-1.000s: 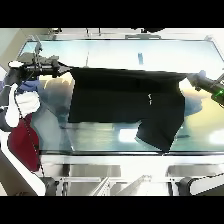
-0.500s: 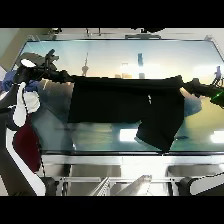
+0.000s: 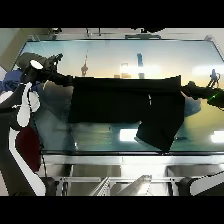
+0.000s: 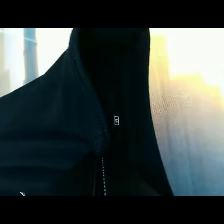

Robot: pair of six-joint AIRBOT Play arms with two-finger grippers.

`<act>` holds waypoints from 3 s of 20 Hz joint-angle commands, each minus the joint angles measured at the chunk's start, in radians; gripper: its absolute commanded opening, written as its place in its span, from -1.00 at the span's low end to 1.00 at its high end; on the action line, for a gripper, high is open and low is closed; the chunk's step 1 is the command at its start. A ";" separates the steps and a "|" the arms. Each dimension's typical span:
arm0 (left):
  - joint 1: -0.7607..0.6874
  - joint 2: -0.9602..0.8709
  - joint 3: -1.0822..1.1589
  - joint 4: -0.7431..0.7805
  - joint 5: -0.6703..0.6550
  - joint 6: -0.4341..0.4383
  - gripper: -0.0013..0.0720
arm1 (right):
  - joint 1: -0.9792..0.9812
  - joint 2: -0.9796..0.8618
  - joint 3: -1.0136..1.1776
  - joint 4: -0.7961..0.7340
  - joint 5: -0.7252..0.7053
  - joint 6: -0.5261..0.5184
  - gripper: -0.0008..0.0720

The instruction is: Fold the shirts.

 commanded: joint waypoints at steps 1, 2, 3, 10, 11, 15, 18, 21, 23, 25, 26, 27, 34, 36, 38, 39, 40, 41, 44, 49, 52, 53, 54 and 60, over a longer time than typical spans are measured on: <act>-0.004 0.002 -0.018 -0.001 -0.013 -0.024 -0.90 | 0.026 -0.011 0.001 -0.004 -0.024 0.001 -0.88; -0.004 0.006 -0.009 -0.003 -0.027 -0.039 -0.90 | 0.027 -0.006 0.003 -0.004 -0.026 0.000 -0.49; -0.003 0.007 0.016 -0.003 -0.054 -0.050 -0.77 | 0.026 0.003 0.007 -0.005 -0.024 0.001 -0.34; 0.028 0.111 0.053 0.006 -0.277 -0.118 -0.04 | -0.046 0.185 0.009 -0.139 -0.009 0.142 -0.35; 0.040 0.148 0.007 0.008 -0.276 -0.137 -0.04 | -0.058 0.216 0.009 -0.189 0.010 0.182 -0.36; 0.122 0.271 -0.179 0.008 -0.314 -0.208 -0.05 | -0.107 0.337 0.006 -0.359 0.166 0.322 -0.91; 0.164 0.388 -0.445 0.018 -0.312 -0.203 -0.05 | -0.140 0.455 -0.089 -0.537 0.272 0.409 -0.92; 0.176 0.481 -0.697 0.085 -0.167 -0.192 -0.05 | -0.196 0.623 -0.321 -0.504 0.151 0.435 -0.92; 0.167 0.484 -0.764 0.051 -0.088 -0.181 -0.05 | -0.198 0.687 -0.409 -0.424 0.106 0.405 -0.92; 0.143 0.458 -0.775 0.051 -0.052 -0.171 -0.05 | -0.197 0.710 -0.440 -0.388 0.146 0.378 -0.92; 0.130 0.438 -0.771 0.050 -0.051 -0.162 -0.05 | -0.197 0.713 -0.445 -0.389 0.175 0.378 -0.92; 0.113 0.417 -0.758 0.049 -0.059 -0.160 -0.05 | -0.198 0.712 -0.446 -0.388 0.212 0.381 -0.92; 0.016 0.365 -0.671 0.050 -0.146 -0.160 -0.23 | -0.225 0.732 -0.503 -0.425 0.342 0.458 -0.90; 0.022 0.370 -0.671 0.056 -0.155 -0.156 -0.90 | -0.230 0.734 -0.568 -0.473 0.341 0.514 -0.18; 0.037 0.370 -0.671 0.055 -0.160 -0.156 -0.90 | -0.229 0.733 -0.637 -0.507 0.339 0.521 -0.08; 0.046 0.370 -0.671 0.049 -0.163 -0.156 -0.90 | -0.228 0.733 -0.673 -0.512 0.325 0.521 -0.08; 0.050 0.370 -0.671 0.047 -0.164 -0.156 -0.90 | -0.228 0.732 -0.706 -0.512 0.313 0.521 -0.08; 0.050 0.370 -0.671 0.047 -0.165 -0.156 -0.90 | -0.228 0.732 -0.739 -0.512 0.301 0.521 -0.08; 0.045 0.370 -0.671 0.048 -0.158 -0.156 -0.90 | -0.201 0.702 -0.810 -0.512 0.243 0.520 -0.08; 0.040 0.370 -0.671 0.047 -0.161 -0.157 -0.90 | -0.050 0.560 -0.816 -0.376 0.163 0.452 -0.08; 0.040 0.370 -0.671 0.048 -0.167 -0.157 -0.90 | -0.002 0.518 -0.812 -0.250 0.138 0.369 -0.10; 0.040 0.370 -0.671 0.048 -0.168 -0.157 -0.90 | -0.009 0.519 -0.803 -0.237 0.139 0.362 -0.20; 0.040 0.370 -0.671 0.048 -0.173 -0.157 -0.90 | -0.022 0.523 -0.784 -0.248 0.147 0.361 -0.53; 0.087 0.370 -0.671 0.049 -0.215 -0.159 -0.90 | -0.124 0.557 -0.686 -0.306 0.221 0.363 -0.91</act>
